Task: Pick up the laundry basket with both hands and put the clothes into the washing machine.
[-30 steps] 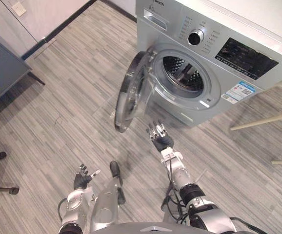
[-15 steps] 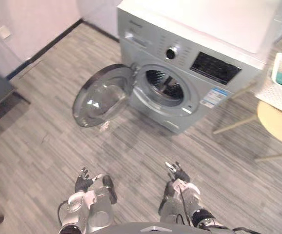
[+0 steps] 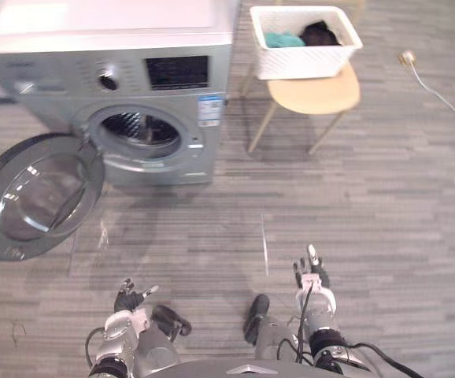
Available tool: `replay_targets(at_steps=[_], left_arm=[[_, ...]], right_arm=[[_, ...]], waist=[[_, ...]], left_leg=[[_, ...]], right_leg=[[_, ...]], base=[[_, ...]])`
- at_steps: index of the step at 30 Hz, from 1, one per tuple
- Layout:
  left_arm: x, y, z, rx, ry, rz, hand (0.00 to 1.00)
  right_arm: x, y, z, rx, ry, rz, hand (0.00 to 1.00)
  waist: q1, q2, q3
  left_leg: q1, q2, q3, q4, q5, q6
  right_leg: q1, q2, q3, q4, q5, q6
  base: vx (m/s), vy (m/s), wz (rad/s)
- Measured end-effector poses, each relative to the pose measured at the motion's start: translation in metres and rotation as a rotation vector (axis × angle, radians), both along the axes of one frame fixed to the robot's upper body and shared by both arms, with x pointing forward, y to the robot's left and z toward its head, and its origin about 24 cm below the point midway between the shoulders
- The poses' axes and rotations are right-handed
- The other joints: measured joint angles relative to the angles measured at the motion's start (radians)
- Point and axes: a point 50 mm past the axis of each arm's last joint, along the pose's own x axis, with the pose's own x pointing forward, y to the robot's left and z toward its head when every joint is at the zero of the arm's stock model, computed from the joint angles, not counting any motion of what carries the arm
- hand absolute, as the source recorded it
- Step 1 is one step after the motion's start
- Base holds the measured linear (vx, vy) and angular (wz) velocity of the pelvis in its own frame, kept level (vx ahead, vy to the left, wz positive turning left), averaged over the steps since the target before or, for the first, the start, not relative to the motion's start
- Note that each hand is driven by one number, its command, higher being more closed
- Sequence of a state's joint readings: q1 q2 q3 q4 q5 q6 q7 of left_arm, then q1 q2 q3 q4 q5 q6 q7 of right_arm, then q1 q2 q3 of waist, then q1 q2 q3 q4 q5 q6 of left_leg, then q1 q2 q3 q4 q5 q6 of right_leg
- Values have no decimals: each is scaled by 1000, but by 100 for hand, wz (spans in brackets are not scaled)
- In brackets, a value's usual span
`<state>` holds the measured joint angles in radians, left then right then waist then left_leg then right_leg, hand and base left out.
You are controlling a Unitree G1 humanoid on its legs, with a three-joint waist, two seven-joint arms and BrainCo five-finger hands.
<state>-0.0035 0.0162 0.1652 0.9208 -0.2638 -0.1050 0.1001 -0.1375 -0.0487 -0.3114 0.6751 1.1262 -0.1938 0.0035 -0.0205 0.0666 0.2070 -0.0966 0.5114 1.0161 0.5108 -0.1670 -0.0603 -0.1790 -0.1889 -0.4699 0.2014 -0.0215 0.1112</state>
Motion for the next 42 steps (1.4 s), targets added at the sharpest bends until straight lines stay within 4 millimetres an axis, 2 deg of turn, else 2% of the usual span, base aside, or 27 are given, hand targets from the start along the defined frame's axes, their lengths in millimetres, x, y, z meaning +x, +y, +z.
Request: replay_targets(at_steps=[2, 4, 5, 6, 7, 8, 9, 10, 12, 16, 17, 19, 20, 22, 24, 25, 26, 29, 30, 31, 32, 33, 34, 36, 39, 41, 42], left_arm=[[-11, -5, -5, -35, 24, 44, 0], [-27, -4, -10, -46, 60, 79, 0], [-40, -1, -14, -59, 91, 123, 0], [-47, 5, -14, -48, 82, 160, 0], [-45, 9, -12, -41, 63, 179, 0], [-44, 10, -11, -41, 61, 180, 0], [-46, 10, -12, -39, 66, 181, 0], [-55, 11, -14, -35, 83, 186, 0], [-67, 11, -16, -42, 108, 203, 0], [-67, 14, -14, -30, 103, 188, 0], [-66, 13, -14, -29, 96, 182, 0], [-65, 10, -14, -37, 97, 182, 0], [-66, 10, -14, -41, 99, 190, 0], [-62, 16, -13, -43, 85, 247, 0], [-68, 16, -15, -66, 99, 348, 0], [-72, 17, -16, -69, 115, 387, 0], [-74, 20, -17, -65, 122, 402, 0], [-69, 23, -16, -55, 117, 394, 0], [-67, 22, -15, -47, 111, 376, 0], [-63, 18, -13, -42, 98, 345, 0], [-60, 15, -11, -43, 87, 325, 0], [-53, 11, -9, -46, 67, 289, 0], [-49, 7, -9, -49, 59, 257, 0], [-44, 1, -9, -48, 59, 206, 0], [-44, -2, -13, -30, 96, 134, 0], [-51, 6, -14, 6, 117, 115, 0], [-59, 7, -16, 9, 138, 120, 0]], right_arm=[[1, 0, 13, -25, -80, -4, 0], [4, 6, 26, -47, -146, 25, 0], [8, 9, 34, -54, -190, 28, 0], [12, 15, 45, -60, -245, 39, 0], [16, 20, 53, -84, -287, 67, 0], [17, 21, 56, -92, -296, 76, 0], [19, 23, 63, -109, -333, 96, 0], [19, 24, 65, -116, -345, 105, 0], [19, 23, 65, -118, -349, 103, 0], [23, 23, 81, -147, -412, 112, 0], [26, 24, 84, -166, -419, 123, 0], [39, 30, 99, -179, -471, 148, 0], [43, 32, 103, -176, -488, 151, 0], [57, 46, 118, -167, -546, 200, 0], [66, 70, 126, -166, -578, 297, 0], [66, 82, 126, -164, -590, 355, 0], [65, 91, 125, -172, -588, 395, 0], [55, 96, 111, -178, -550, 431, 0], [50, 95, 106, -192, -530, 438, 0], [45, 92, 107, -213, -532, 436, 0], [43, 91, 110, -229, -543, 437, 0], [38, 88, 117, -260, -572, 435, 0], [34, 83, 122, -299, -589, 431, 0], [31, 73, 127, -331, -601, 404, 0], [30, 62, 129, -389, -584, 361, 0], [26, 63, 135, -454, -584, 359, 0], [24, 61, 142, -498, -599, 353, 0]], waist=[[-8, 17, -10], [-12, 10, -17], [-8, 0, -22], [6, -11, -24], [34, -29, -20], [38, -29, -20], [45, -25, -19], [46, -22, -19], [57, -18, -18], [80, -11, -13], [79, -10, -13], [86, 10, -13], [100, 9, -14], [132, -19, -9], [152, -28, -17], [157, -30, -18], [156, -31, -19], [154, -33, -23], [154, -37, -26], [151, -40, -31], [149, -40, -34], [132, -40, -41], [109, -35, -55], [93, -34, -67], [88, -41, -73], [87, -66, -86], [83, -57, -97]], left_leg=[[72, 52, -1, -3, 33, -40], [136, 120, 0, 37, 91, -38], [163, 187, -7, 117, 140, 49], [144, 238, -97, 214, 235, 208], [91, 228, -268, 314, 203, 189], [79, 214, -310, 345, 171, 169], [21, 133, -449, 437, 66, 107], [-17, 42, -534, 472, -6, 98], [-68, -78, -591, 443, -75, 65], [-224, -295, -567, 171, -80, 47], [-237, -317, -546, 101, -60, 41], [-232, -367, -472, -157, 92, 51], [-221, -379, -464, -159, 102, 117], [-223, -392, -448, -107, 21, 190], [-203, -383, -436, -28, -71, 220], [-175, -372, -429, 5, -108, 217], [-159, -365, -434, 33, -137, 214], [-102, -372, -503, 55, -158, 230], [-52, -400, -537, 9, -158, 228], [-4, -436, -583, -49, -160, 205], [12, -451, -606, -69, -162, 192], [29, -473, -662, -91, -160, 185], [31, -481, -730, -99, -159, 172], [43, -480, -809, -113, -152, 150], [64, -464, -943, -89, -179, 78], [67, -459, -1026, -44, -229, 27], [72, -434, -1083, -17, -260, -7]], right_leg=[[35, 67, 38, -8, -17, -20], [49, 129, 92, 16, -54, -55], [57, 181, 143, 27, -68, -77], [71, 223, 214, 26, -74, -100], [83, 239, 288, 27, -80, -122], [86, 244, 309, 26, -86, -130], [106, 253, 366, 17, -103, -161], [137, 265, 409, 15, -114, -180], [181, 283, 456, 14, -132, -195], [254, 284, 472, -29, -173, -193], [264, 281, 470, -40, -179, -188], [305, 279, 470, -69, -219, -168], [314, 270, 479, -67, -237, -163], [317, 239, 462, -40, -262, -137], [264, 213, 444, 174, -308, -50], [183, 203, 434, 406, -308, 96], [123, 192, 413, 578, -281, 164], [21, 160, 322, 872, -241, 168], [1, 120, 288, 911, -242, 168], [-19, 66, 263, 907, -254, 132], [-33, 38, 253, 892, -267, 84], [-57, -6, 235, 825, -293, -11], [-79, -16, 256, 698, -310, -38], [-102, -11, 329, 445, -289, -32], [-97, -17, 445, 123, -144, -7], [-86, -19, 485, 117, -77, 20], [-82, 1, 479, 201, -39, 72]], base=[[28, -278, -94], [56, -327, -110], [125, -441, -150], [163, -445, -202], [104, -224, -161], [114, -122, -160], [125, -84, -129], [195, -97, -131], [194, -16, -89], [258, 73, -25], [333, 131, 9], [403, 150, 8], [476, 174, -12], [460, 154, -24], [588, 153, -28], [551, 125, -9], [523, 83, 9], [445, -2, 61], [361, -39, 77], [405, -55, 77], [356, -101, 95], [273, -125, 128], [245, -192, 144], [259, -271, 146], [239, -317, 124], [260, -500, 130], [259, -562, 124]])
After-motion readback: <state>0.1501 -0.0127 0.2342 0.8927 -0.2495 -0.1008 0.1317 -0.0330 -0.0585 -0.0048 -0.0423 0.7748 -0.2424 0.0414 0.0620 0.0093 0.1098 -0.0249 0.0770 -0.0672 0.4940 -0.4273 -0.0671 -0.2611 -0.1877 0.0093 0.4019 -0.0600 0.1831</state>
